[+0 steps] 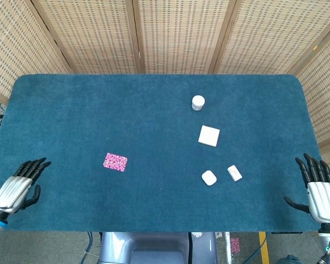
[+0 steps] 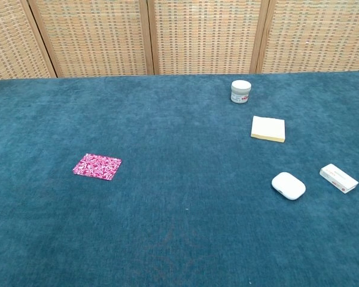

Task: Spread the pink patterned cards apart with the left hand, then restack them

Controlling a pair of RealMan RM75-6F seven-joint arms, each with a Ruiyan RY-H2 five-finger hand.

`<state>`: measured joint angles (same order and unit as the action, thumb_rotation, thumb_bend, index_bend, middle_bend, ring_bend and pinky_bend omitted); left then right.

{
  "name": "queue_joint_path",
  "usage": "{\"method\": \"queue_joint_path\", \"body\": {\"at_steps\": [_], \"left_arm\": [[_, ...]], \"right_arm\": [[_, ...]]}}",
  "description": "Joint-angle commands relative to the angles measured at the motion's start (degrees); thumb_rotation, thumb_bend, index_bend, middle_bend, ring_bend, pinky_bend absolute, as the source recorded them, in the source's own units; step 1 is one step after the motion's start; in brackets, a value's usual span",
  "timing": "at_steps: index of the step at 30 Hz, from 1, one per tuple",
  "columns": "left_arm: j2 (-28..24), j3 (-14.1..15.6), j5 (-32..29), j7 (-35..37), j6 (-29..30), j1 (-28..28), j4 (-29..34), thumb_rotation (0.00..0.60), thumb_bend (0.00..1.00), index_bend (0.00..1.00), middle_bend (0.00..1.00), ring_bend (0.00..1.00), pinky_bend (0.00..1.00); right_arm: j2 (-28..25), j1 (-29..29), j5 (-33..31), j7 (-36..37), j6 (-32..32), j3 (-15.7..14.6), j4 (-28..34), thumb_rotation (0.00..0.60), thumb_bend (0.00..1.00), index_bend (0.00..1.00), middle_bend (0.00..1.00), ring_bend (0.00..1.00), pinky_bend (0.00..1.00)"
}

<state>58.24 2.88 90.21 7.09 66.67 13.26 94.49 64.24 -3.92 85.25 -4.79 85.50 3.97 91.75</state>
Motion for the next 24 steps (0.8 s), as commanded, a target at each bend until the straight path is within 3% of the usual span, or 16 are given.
{"method": "queue_joint_path", "body": {"at_steps": [1, 11, 24], "left_arm": [[-1.32, 1.33, 2.00, 3.93, -6.21, 4.52, 0.24, 0.600, 1.00, 0.00, 0.00, 0.00, 0.00], [-1.54, 0.62, 3.28, 15.27, -22.59, 17.35, 2.21, 0.600, 1.00, 0.00, 0.00, 0.00, 0.00], [8.43, -2.40, -1.31, 14.19, -29.20, 24.04, -2.18, 0.600, 1.00, 0.03, 0.00, 0.00, 0.00]], "right_arm": [[-0.02, -0.15, -0.02, -0.10, -0.34, -0.05, 0.09, 0.600, 0.00, 0.00, 0.00, 0.00, 0.00], [0.26, -0.71, -1.15, -0.26, -2.07, 0.03, -0.41, 0.600, 0.00, 0.00, 0.00, 0.00, 0.00], [0.39, -1.29, -2.27, 0.22, -3.78, 0.13, -1.17, 0.600, 0.00, 0.00, 0.00, 0.00, 0.00]]}}
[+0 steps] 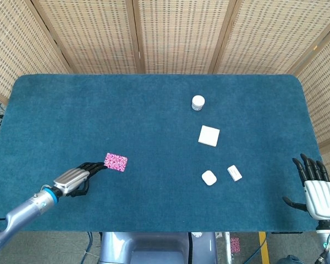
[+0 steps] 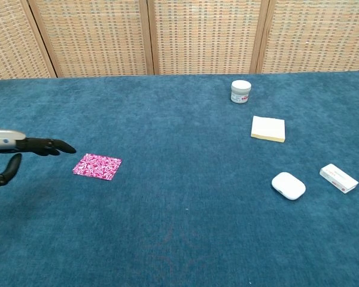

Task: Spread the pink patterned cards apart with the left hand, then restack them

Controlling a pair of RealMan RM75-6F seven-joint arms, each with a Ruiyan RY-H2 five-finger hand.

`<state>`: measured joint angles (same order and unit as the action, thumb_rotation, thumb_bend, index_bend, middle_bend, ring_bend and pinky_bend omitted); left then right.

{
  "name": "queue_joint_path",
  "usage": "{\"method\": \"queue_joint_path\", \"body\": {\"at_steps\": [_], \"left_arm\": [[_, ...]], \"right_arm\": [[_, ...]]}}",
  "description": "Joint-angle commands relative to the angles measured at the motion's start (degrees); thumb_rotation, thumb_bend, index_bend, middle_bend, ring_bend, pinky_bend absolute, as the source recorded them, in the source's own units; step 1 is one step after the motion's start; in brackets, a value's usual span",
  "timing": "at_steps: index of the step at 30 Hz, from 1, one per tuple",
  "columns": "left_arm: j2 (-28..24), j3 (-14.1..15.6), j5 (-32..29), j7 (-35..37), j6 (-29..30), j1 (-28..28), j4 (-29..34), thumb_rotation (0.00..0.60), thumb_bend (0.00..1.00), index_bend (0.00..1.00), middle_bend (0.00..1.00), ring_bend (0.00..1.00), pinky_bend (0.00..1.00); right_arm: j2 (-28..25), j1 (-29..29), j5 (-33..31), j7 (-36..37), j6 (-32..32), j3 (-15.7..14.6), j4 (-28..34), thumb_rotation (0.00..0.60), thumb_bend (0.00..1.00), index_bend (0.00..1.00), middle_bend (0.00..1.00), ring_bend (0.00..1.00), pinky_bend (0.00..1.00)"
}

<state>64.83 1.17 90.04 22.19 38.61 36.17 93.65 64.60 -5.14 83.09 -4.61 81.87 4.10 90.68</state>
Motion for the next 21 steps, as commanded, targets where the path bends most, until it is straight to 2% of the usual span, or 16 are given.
{"method": "queue_joint_path", "body": {"at_steps": [1, 12, 21], "left_arm": [[2.60, -0.90, -1.57, -1.39, -1.49, 1.49, -1.88, 0.600, 1.00, 0.03, 0.00, 0.00, 0.00], [11.29, -3.35, -8.82, -8.73, -5.01, 5.26, -7.31, 0.600, 1.00, 0.03, 0.00, 0.00, 0.00], [14.43, -3.34, -16.48, -18.32, -5.74, 6.85, -8.26, 0.600, 1.00, 0.03, 0.00, 0.00, 0.00]], "right_arm": [[0.05, -0.10, -0.17, 0.08, -0.27, 0.00, -0.15, 0.600, 0.00, 0.00, 0.00, 0.00, 0.00], [0.56, -0.64, -1.43, -0.45, -1.79, 0.10, -0.95, 0.600, 0.00, 0.00, 0.00, 0.00, 0.00], [0.73, -0.79, -1.80, -0.58, -2.05, 0.15, -1.12, 0.600, 0.00, 0.00, 0.00, 0.00, 0.00]]}}
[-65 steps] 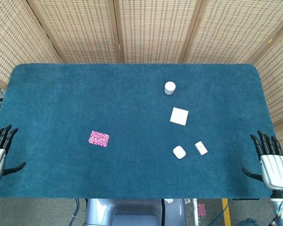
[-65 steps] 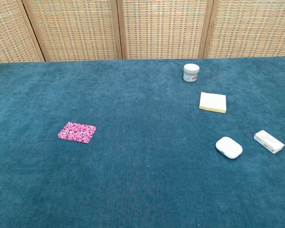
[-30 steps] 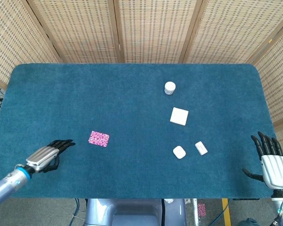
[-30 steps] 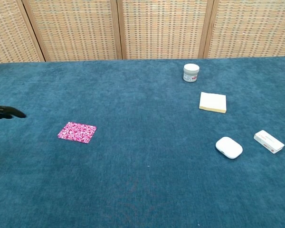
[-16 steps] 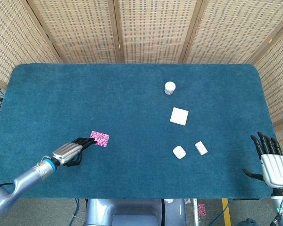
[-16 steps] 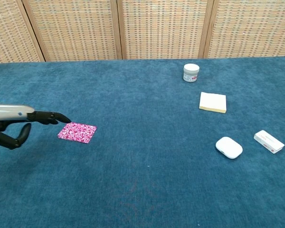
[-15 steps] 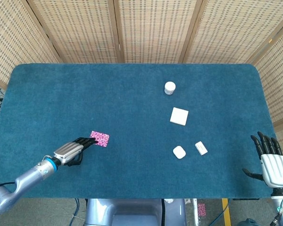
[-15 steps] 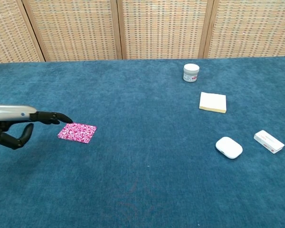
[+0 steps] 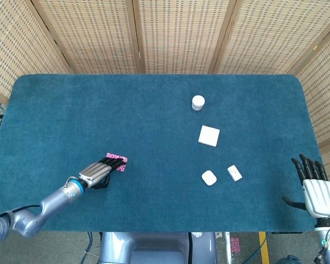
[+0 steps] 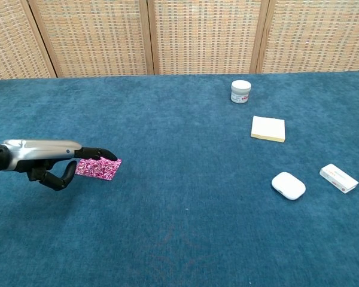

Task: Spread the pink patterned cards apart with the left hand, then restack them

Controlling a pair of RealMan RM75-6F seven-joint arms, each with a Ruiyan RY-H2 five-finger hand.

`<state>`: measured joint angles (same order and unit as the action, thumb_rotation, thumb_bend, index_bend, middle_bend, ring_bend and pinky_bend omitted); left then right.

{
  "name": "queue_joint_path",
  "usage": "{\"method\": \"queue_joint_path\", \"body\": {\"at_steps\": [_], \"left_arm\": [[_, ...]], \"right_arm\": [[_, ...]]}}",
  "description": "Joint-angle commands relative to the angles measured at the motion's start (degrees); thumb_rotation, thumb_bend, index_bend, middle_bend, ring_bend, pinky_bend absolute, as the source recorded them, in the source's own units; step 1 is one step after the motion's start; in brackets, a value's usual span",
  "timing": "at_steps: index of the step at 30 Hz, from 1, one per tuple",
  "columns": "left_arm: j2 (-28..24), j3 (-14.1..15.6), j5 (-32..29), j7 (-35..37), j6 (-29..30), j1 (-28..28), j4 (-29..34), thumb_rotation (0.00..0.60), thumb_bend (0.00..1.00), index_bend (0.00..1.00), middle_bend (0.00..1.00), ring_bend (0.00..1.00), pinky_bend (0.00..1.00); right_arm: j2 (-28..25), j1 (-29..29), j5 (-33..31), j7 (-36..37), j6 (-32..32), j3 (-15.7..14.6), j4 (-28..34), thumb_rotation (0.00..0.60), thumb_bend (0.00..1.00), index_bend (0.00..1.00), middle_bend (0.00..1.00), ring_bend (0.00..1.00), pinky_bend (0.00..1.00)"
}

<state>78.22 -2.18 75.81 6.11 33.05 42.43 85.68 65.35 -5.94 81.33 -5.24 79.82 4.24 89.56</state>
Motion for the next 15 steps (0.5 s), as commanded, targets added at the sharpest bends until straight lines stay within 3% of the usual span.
{"method": "queue_joint_path", "body": {"at_steps": [1, 15], "left_arm": [[1.19, 0.07, -2.87, -2.81, -0.09, 0.62, -0.27, 0.600, 1.00, 0.03, 0.00, 0.00, 0.00], [1.06, 1.30, -9.07, -8.02, -0.23, 1.44, -0.98, 0.600, 1.00, 0.03, 0.00, 0.00, 0.00]], "right_arm": [[-0.04, 0.01, -0.09, 0.09, -0.01, 0.02, -0.02, 0.600, 0.00, 0.00, 0.00, 0.00, 0.00], [-0.32, 0.14, -0.16, 0.40, 0.30, 0.05, 0.13, 0.600, 0.00, 0.00, 0.00, 0.00, 0.00]]}}
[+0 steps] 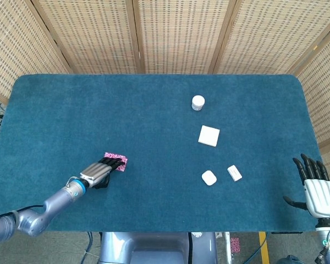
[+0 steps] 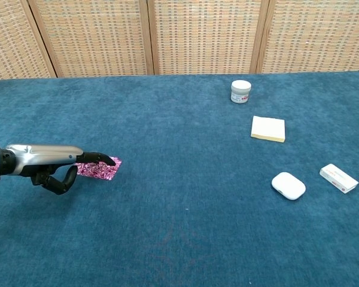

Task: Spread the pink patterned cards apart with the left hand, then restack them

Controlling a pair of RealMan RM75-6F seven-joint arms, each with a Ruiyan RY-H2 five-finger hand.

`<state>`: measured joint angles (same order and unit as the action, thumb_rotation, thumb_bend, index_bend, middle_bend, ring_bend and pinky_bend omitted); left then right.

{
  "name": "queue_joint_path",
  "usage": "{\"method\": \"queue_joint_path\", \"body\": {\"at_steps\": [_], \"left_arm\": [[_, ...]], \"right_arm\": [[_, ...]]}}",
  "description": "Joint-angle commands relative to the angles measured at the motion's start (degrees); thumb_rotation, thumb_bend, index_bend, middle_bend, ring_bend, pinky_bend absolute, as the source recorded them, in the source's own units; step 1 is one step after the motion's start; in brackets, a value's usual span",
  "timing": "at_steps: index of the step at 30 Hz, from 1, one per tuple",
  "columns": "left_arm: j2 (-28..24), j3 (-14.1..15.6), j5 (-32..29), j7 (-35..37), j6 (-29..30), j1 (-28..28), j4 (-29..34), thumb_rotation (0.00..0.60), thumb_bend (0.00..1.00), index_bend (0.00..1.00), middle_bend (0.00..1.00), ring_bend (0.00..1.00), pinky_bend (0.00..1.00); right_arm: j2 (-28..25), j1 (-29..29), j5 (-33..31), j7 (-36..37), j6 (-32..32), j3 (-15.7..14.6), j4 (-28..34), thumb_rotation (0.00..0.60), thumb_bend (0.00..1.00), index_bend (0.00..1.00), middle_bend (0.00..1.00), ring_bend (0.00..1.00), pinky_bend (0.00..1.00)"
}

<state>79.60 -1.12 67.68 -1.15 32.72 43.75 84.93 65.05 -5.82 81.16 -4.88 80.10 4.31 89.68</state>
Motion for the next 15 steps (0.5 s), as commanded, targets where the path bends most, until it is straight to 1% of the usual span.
{"method": "queue_joint_path", "body": {"at_steps": [1, 8, 15], "left_arm": [[-0.43, 0.33, -1.53, -1.06, 0.04, 0.19, -0.34, 0.600, 1.00, 0.03, 0.00, 0.00, 0.00], [-1.51, 0.86, -5.31, -2.16, -0.75, 0.65, -1.26, 0.600, 1.00, 0.03, 0.00, 0.00, 0.00], [-3.07, 1.31, -6.54, -2.33, -0.24, 0.31, -2.36, 0.600, 1.00, 0.03, 0.00, 0.00, 0.00]], "right_arm": [[-0.04, 0.02, 0.02, 0.04, 0.01, -0.03, 0.02, 0.600, 0.00, 0.00, 0.00, 0.00, 0.00], [-0.04, 0.03, -0.04, -0.04, 0.07, -0.02, -0.02, 0.600, 0.00, 0.00, 0.00, 0.00, 0.00], [-0.04, 0.00, -0.17, 0.00, -0.06, -0.03, 0.05, 0.600, 0.00, 0.00, 0.00, 0.00, 0.00]]}}
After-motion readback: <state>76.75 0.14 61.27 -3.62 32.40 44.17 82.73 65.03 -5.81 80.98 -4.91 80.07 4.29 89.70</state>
